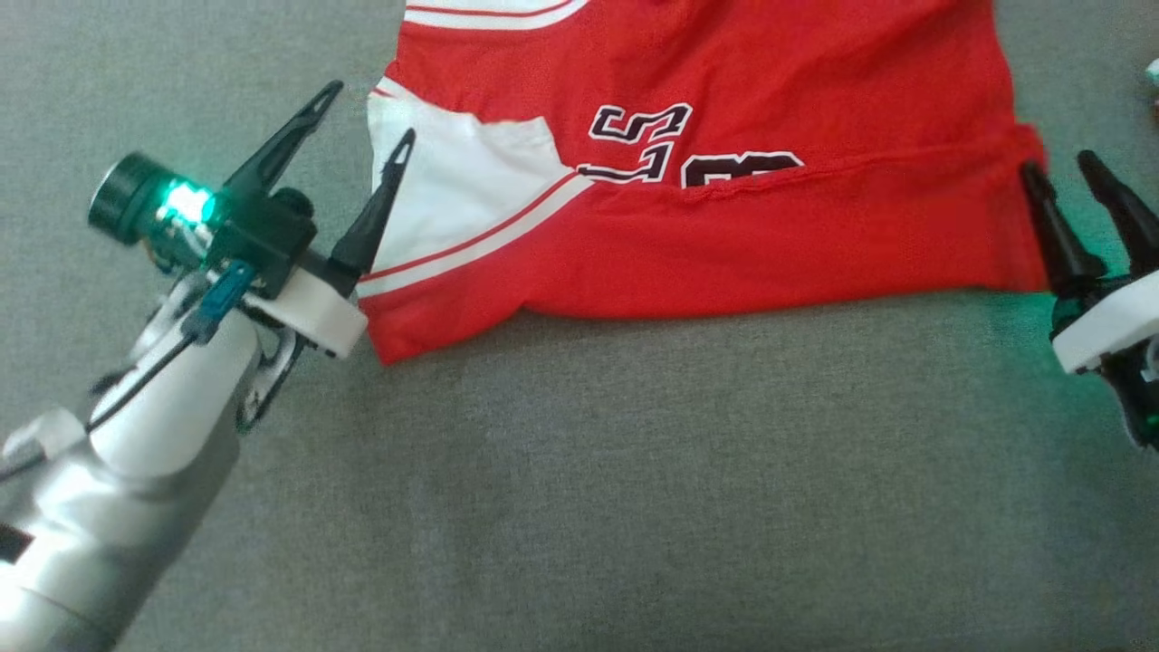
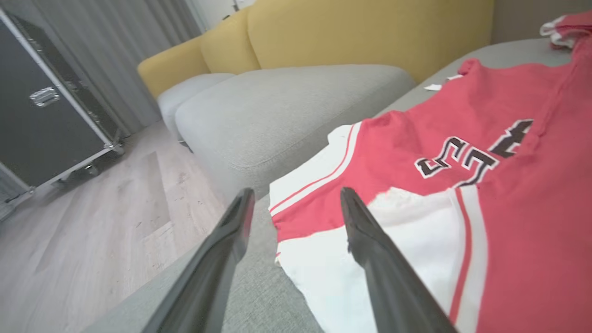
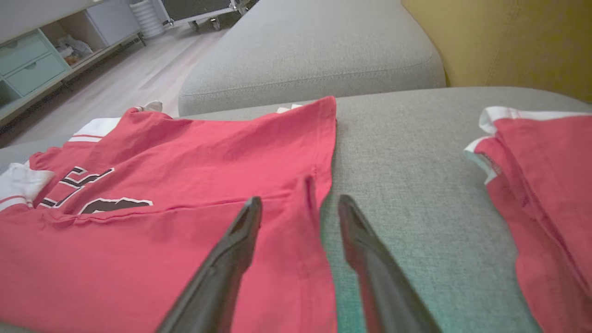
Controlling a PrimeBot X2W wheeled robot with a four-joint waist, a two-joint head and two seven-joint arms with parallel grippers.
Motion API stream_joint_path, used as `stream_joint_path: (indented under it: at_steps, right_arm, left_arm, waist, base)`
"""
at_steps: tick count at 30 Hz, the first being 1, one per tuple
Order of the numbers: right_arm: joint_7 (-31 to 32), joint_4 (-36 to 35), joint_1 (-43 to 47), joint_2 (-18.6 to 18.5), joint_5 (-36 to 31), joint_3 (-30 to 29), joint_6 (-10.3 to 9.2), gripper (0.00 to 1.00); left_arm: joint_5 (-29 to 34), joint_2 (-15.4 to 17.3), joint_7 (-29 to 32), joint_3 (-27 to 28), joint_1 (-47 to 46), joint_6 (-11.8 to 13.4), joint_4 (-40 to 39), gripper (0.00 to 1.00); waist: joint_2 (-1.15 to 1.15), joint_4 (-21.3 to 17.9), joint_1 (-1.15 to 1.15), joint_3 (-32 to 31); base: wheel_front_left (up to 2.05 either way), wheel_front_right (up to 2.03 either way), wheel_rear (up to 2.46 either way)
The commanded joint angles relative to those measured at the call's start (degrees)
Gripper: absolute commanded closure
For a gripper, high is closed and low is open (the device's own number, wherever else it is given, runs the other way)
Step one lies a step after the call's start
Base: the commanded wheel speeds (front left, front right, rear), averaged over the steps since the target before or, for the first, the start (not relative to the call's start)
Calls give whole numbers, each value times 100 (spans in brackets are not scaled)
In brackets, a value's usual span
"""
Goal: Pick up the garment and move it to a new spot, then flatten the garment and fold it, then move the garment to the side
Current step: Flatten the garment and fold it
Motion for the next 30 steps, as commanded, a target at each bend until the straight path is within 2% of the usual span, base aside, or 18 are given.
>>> stream_joint_path:
  at_steps: [1, 3, 4, 6, 12, 22, 23, 25, 26, 30]
  right_arm:
    - [-149, -30, 31, -117, -61, 35, -4, 0]
    - [-291, 43, 104, -61, -86, -2, -4, 0]
    - [-375, 58, 240, 7, -61, -109, -4, 0]
    - [-415, 26, 409, 88, -48, -240, -4, 0]
    - [-435, -123, 891, 367, -220, -719, -4, 0]
    - [-437, -149, 1228, 583, -515, -1019, -4, 0]
    - [-437, -136, 1231, 592, -527, -1024, -4, 0]
    - [-437, -108, 1239, 605, -539, -1017, -4, 0]
    - [-437, -84, 1243, 608, -537, -1005, -4, 0]
    - [-405, 150, 1232, 638, -474, -876, -4, 0]
  left_arm:
    - [-93, 150, -73, 339, 6, 144, -69, 0]
    - [-365, -3, -102, 558, 382, 321, -84, 0]
    - [-736, -172, -113, 759, 880, 371, -125, 0]
    - [-1008, -293, -116, 972, 1354, 459, -207, 0]
    - [-1326, -564, -119, 1419, 2311, 657, -184, 0]
    - [-1284, -939, -119, 1228, 2526, 386, 438, 2]
    - [-1284, -960, -102, 1198, 2531, 369, 502, 40]
    - [-1292, -986, -79, 1159, 2539, 341, 613, 85]
    - [-1297, -995, -79, 1141, 2540, 314, 654, 100]
    - [-1281, -976, -90, 1120, 2510, 224, 704, 100]
  waist:
    - [0, -13, -2, -64]
    - [0, -12, -2, -165]
    - [0, -10, -2, -269]
    - [0, -30, -2, -367]
    - [0, -91, -2, -563]
    - [0, -174, -2, -599]
    - [0, -178, -2, -603]
    - [0, -180, -2, -615]
    - [0, -178, -2, -621]
    - [0, -144, -2, -661]
  base:
    - [0, 0, 0]
    - [0, 0, 0]
    - [0, 0, 0]
    - [0, 0, 0]
    - [0, 0, 0]
    - [0, 0, 0]
    - [0, 0, 0]
    - [0, 0, 0]
    - [0, 0, 0]
    - [0, 0, 0]
